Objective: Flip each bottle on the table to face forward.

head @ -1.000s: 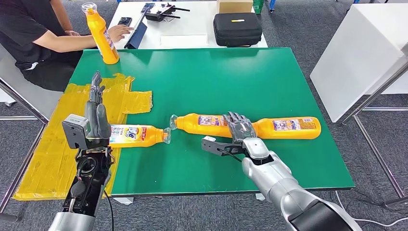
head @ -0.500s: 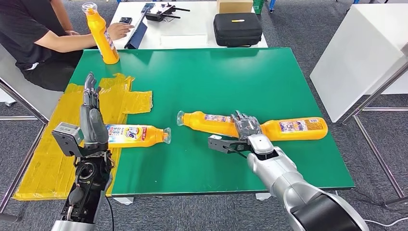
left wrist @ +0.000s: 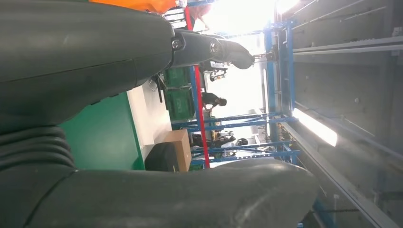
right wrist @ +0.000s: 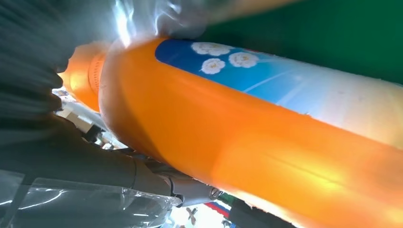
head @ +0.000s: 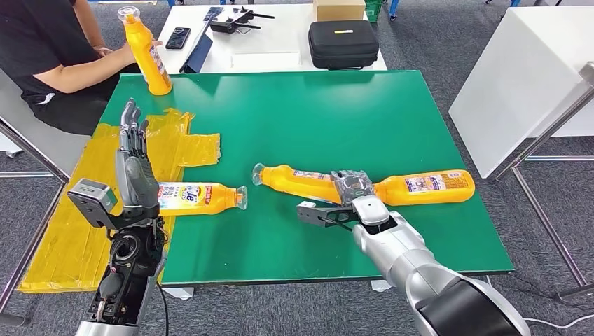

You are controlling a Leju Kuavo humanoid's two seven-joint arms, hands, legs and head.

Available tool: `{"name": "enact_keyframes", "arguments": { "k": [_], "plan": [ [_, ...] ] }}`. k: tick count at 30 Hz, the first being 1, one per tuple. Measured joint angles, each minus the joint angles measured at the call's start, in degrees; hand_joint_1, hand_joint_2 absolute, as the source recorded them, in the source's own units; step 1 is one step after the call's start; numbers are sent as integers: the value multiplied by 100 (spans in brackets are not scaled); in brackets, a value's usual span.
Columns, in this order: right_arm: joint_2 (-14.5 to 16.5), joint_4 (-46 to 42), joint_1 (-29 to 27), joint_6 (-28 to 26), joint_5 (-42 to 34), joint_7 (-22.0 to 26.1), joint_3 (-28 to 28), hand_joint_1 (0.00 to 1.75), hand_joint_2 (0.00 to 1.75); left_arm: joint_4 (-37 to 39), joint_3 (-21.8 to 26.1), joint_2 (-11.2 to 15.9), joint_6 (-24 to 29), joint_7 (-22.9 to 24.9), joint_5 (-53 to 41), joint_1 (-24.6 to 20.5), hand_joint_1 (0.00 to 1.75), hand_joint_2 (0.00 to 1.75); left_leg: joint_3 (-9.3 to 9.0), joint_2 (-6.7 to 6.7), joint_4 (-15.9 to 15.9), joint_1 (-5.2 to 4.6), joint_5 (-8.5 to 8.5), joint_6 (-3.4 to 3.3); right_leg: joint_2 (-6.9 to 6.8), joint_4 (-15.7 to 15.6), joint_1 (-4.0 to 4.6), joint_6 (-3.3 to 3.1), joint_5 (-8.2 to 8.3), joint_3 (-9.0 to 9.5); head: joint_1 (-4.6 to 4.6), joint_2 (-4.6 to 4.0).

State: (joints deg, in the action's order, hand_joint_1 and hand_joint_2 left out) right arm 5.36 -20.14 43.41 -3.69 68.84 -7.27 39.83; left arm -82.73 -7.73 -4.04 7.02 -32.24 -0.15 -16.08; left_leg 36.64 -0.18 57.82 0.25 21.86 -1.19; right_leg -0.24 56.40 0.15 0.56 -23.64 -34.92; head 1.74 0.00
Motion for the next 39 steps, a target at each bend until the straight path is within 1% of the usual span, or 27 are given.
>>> {"name": "enact_keyframes", "arguments": {
  "k": [1,2,5,6,13,20,21,24,25,36,39],
  "plan": [
    [11,11,-23,22,24,-28,27,175,175,0,-10,0,-1,-3,18,0,0,0,-6,0,0,0,1,1,0,0,0,0,-1,5,0,0],
    [21,22,-41,42,47,-54,56,162,175,0,-21,0,-2,-8,41,0,0,0,-11,0,0,1,3,2,1,-1,0,-1,-2,9,-1,0],
    [48,46,-73,72,94,-99,125,31,175,0,-42,1,-4,-27,90,0,0,0,-29,2,-1,1,7,7,5,-2,1,-2,-3,23,1,0],
    [55,56,-86,89,100,-103,143,0,175,0,-45,1,-4,-32,98,0,0,0,-36,3,-1,1,9,8,7,-3,1,-2,-4,30,1,0],
    [122,76,-144,341,102,-189,213,0,175,0,-81,3,-4,-68,196,-3,0,0,-83,3,-4,2,30,16,9,-6,1,-11,-34,20,-1,0],
    [157,101,-144,416,83,-240,231,0,175,-9,-91,6,2,-62,209,-8,0,0,-116,3,-4,2,31,4,9,-6,1,-4,-32,93,0,0],
    [162,104,-144,432,83,-259,231,6,175,-19,-97,5,8,-55,212,-10,0,0,-117,3,-3,2,32,4,9,-7,1,-4,-32,100,1,0],
    [170,106,-146,507,97,-304,231,137,175,-63,-118,4,28,-26,218,-15,0,0,-126,2,-3,2,41,7,9,-9,0,-1,-42,81,0,0],
    [170,107,-149,530,103,-310,233,175,175,-78,-120,4,34,-19,219,-15,0,0,-132,2,-3,2,46,8,8,-9,0,-1,-49,77,0,0],
    [169,108,-178,547,37,-283,230,175,175,-126,-119,4,42,-11,219,-14,0,0,-165,3,-4,2,64,6,10,-9,1,1,-57,104,1,0],
    [170,107,-182,475,-28,-261,217,175,175,-128,-119,4,42,-1,220,-13,0,0,-165,2,-4,2,64,7,10,-9,1,1,-58,107,0,0]
  ]
}}
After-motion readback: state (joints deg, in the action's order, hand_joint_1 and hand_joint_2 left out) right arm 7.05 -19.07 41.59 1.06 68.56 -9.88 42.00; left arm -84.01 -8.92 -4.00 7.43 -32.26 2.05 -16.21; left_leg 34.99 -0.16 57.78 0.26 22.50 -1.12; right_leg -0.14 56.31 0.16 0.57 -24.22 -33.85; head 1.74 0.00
